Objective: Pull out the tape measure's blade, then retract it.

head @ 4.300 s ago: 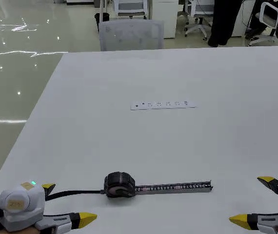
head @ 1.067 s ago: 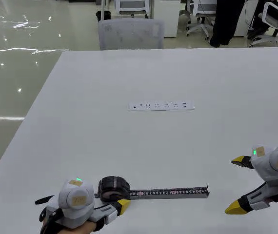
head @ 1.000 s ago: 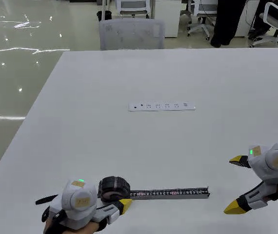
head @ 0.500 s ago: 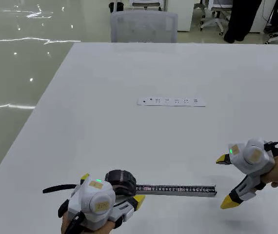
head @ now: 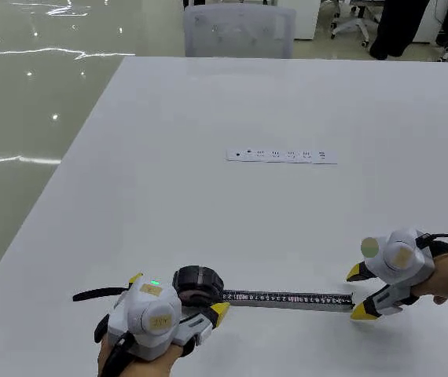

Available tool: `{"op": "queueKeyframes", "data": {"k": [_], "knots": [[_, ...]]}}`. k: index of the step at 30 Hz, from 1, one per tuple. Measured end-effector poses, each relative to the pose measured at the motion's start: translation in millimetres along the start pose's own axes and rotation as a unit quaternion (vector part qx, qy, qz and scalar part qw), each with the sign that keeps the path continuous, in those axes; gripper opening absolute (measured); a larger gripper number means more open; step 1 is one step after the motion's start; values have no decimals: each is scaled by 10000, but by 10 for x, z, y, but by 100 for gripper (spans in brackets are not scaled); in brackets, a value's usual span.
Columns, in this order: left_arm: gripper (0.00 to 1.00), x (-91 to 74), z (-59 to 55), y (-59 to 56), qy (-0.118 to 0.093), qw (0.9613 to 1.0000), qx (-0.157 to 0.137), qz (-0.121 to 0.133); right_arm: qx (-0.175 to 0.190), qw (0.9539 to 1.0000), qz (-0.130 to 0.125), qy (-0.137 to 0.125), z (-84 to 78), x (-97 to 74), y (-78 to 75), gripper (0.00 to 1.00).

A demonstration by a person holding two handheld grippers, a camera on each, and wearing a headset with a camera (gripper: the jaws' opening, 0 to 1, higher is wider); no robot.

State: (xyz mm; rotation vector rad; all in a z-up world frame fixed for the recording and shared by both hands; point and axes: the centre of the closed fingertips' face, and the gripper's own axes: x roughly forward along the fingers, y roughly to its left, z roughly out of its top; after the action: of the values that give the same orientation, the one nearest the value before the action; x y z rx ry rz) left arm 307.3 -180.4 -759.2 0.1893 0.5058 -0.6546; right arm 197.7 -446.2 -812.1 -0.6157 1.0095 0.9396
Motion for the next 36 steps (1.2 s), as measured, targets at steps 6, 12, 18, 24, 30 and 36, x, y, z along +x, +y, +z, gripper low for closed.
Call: {"op": "queueKeyframes", "data": {"k": [6, 12, 18, 24, 30, 36], "knots": [[92, 8, -21, -1, 28, 10000, -92, -1, 53, 9999, 65, 105, -27, 57, 31, 31], [91, 5, -34, 3, 51, 9996, -282, 7, 152, 9997, 64, 198, -22, 75, 24, 15], [87, 32, -38, -36, 71, 9992, -405, -7, 245, 9989, 8, 398, -24, 70, 23, 14], [82, 144, -28, -60, 143, 9983, -557, 40, 276, 9980, -58, 569, -13, 80, 35, 14], [78, 249, -112, -131, 383, 9950, -918, 46, 454, 9967, -67, 668, -37, 84, 20, 14], [71, 339, -104, -171, 495, 9922, -1141, 79, 572, 9962, -168, 638, -48, 89, 17, 14]]}}
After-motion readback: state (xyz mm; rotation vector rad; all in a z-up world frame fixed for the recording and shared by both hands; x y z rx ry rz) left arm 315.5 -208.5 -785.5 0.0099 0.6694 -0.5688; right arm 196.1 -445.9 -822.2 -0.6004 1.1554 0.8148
